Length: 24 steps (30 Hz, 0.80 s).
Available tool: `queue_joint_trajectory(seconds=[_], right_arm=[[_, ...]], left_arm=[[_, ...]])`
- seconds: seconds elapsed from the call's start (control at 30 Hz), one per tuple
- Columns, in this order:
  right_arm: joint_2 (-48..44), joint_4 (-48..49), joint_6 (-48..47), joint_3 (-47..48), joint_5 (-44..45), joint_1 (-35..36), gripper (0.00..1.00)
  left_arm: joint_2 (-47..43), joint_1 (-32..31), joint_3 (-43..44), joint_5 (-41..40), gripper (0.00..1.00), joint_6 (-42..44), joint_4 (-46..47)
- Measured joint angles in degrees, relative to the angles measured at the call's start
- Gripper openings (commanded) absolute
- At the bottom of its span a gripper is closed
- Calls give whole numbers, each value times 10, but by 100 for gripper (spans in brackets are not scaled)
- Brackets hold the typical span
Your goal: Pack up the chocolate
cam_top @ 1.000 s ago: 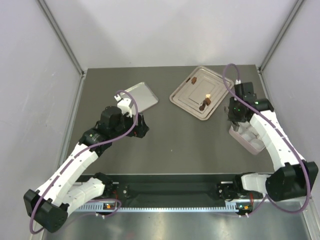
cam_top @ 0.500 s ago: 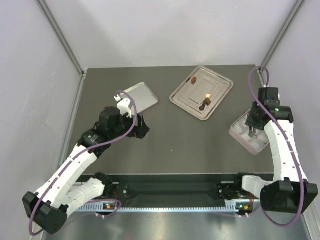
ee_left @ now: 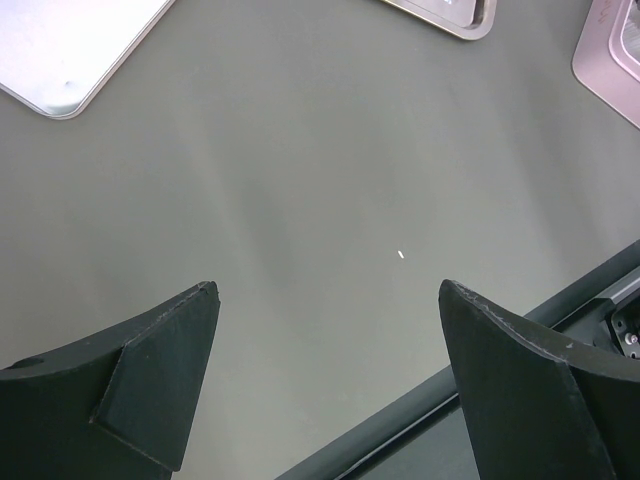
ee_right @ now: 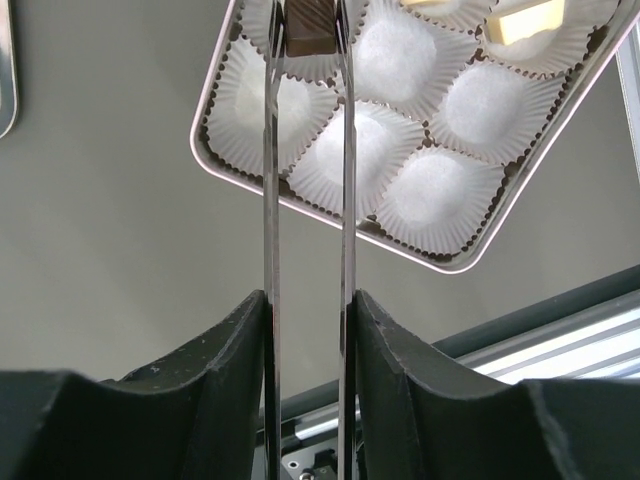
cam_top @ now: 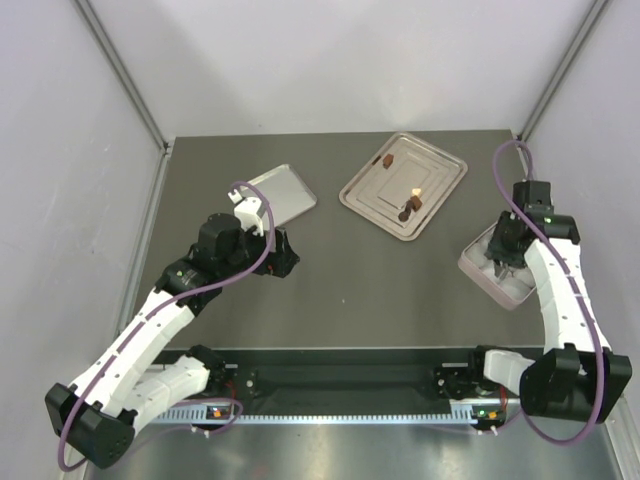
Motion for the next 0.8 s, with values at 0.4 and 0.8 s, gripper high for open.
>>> queue_joint_trajectory(seconds=[0.4,0.8], right_arm=[[10,2,-4,15,3,0,45],[98,47,-1,165,-28,116,43]], left_arm=[[0,0,0,0,96,0,0],[0,0,0,-12,96,0,0]])
